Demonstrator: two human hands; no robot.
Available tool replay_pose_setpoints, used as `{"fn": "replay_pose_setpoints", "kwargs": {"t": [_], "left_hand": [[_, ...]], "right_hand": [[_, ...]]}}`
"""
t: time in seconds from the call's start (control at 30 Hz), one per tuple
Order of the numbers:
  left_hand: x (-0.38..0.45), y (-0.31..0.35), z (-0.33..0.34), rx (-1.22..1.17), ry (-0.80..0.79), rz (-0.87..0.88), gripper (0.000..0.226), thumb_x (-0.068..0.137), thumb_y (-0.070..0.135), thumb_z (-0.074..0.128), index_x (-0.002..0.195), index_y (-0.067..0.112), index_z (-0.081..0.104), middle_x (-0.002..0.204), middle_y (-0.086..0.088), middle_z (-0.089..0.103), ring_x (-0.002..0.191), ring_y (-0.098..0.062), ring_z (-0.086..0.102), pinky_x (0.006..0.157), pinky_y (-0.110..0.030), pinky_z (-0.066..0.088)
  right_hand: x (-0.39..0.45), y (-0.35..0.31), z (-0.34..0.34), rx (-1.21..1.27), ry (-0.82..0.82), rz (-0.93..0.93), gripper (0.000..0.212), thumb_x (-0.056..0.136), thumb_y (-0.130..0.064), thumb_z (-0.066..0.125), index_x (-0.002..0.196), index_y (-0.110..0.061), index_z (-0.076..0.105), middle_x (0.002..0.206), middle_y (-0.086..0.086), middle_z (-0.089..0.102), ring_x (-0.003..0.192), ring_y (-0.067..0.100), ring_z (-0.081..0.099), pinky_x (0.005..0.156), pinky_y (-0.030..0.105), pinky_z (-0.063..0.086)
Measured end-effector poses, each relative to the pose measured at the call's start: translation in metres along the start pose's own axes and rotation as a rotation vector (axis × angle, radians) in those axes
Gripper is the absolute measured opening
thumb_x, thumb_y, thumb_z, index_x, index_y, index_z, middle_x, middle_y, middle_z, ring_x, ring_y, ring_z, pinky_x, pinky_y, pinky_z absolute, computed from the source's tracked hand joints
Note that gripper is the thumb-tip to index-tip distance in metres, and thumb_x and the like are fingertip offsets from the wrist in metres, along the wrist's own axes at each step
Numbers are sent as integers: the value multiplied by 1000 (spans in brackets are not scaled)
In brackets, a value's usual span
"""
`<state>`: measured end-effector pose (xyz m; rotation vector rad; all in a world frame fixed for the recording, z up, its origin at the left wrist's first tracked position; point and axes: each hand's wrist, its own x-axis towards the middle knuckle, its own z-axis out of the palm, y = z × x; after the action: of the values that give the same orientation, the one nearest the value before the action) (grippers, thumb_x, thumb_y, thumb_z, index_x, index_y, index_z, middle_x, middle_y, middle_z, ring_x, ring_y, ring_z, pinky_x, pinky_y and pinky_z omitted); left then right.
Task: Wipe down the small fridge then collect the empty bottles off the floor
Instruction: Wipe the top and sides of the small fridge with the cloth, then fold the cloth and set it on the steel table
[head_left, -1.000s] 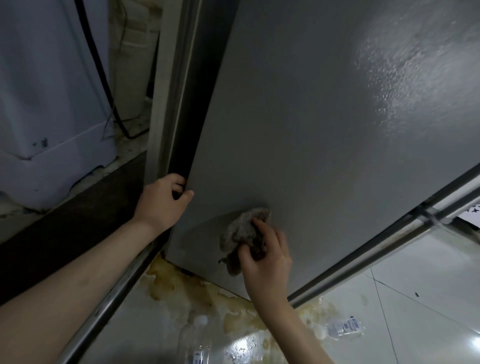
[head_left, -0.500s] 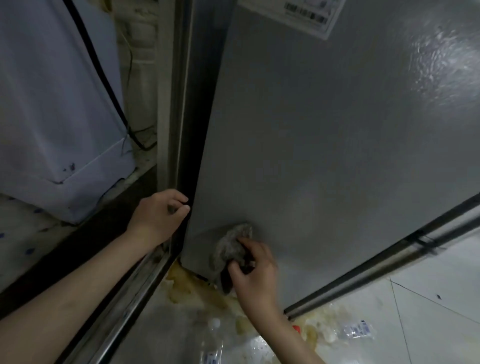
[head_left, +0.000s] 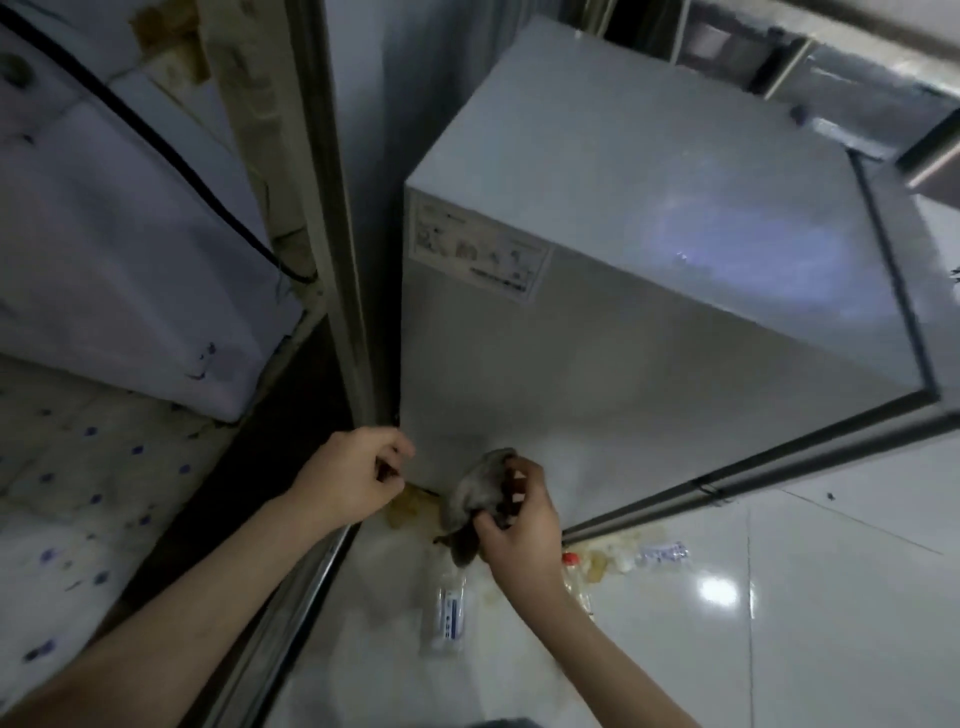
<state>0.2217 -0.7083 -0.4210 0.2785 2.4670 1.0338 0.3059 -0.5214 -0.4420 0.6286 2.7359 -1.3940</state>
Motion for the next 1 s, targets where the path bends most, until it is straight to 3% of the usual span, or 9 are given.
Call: {"fn": "replay_pose_setpoints", "kwargs": {"t": [0.2,0.3,0.4,0.5,0.6,0.7,0.8,0.9,1.0], "left_hand": [[-36,79,-31,-8,-185,-7,28,70,13,79,94,24,70,82,12,65,62,14,55,66,-3,41],[-53,125,-42,-25,-233,-28,32,64,23,84,92,26,71,82,16,64,68,12,57,75,-10,45],[-70,168,-51,-101,-326,-35,33,58,29,87,81,36,64,82,13,66,75,3,61,81,-21,50],[-86,210,-59,-186,-346,-75,34,54,31,85,83,31,68,86,6,71,80,-2,66,79,-23,53],[-103,252,-71,-235,-315,-92,27,60,27,84,80,33,67,88,8,73,86,-7,68,82,-24,54],[-119,290,-84,-263,-285,-93,21,70,14,82,81,24,67,86,3,72,82,-10,66,82,-27,52],[-130,321,-97,-299,-246,-58,19,70,8,80,73,20,65,71,5,67,75,-16,61,76,-34,51],[-139,348,-108,-293,-231,-37,21,79,3,72,75,20,63,72,5,66,78,-15,60,70,-20,48],[-151,376,-122,-276,-234,42,28,81,-1,69,72,23,58,74,7,60,65,8,57,64,-3,41]], "right_hand": [[-32,-62,-79,71,-49,143,82,75,-5,65,143,-24,24,107,-7,51,98,16,60,80,24,51],[-42,-90,-120,85,-41,220,66,70,-4,66,130,-18,43,94,-10,57,89,16,62,73,25,54],[-53,-119,-162,103,-38,258,46,70,0,65,111,-16,53,78,-13,55,66,3,56,51,9,46],[-63,-146,-203,102,-31,251,39,68,-1,67,103,-14,56,78,-8,57,70,7,55,53,5,41],[-71,-170,-240,128,-43,247,38,65,-1,69,100,-12,57,79,-10,57,72,5,55,58,8,44],[-82,-190,-272,161,-51,236,42,63,-4,76,97,-17,55,83,-10,58,76,6,58,64,15,50],[-95,-208,-303,277,-95,271,47,65,1,77,102,-14,52,89,-4,58,79,15,63,70,33,58],[-105,-220,-328,390,-89,266,44,68,11,72,104,-6,53,97,10,58,83,27,65,73,43,58],[-119,-228,-344,418,23,262,33,73,13,65,89,-15,61,92,7,63,88,25,63,73,33,56]]}}
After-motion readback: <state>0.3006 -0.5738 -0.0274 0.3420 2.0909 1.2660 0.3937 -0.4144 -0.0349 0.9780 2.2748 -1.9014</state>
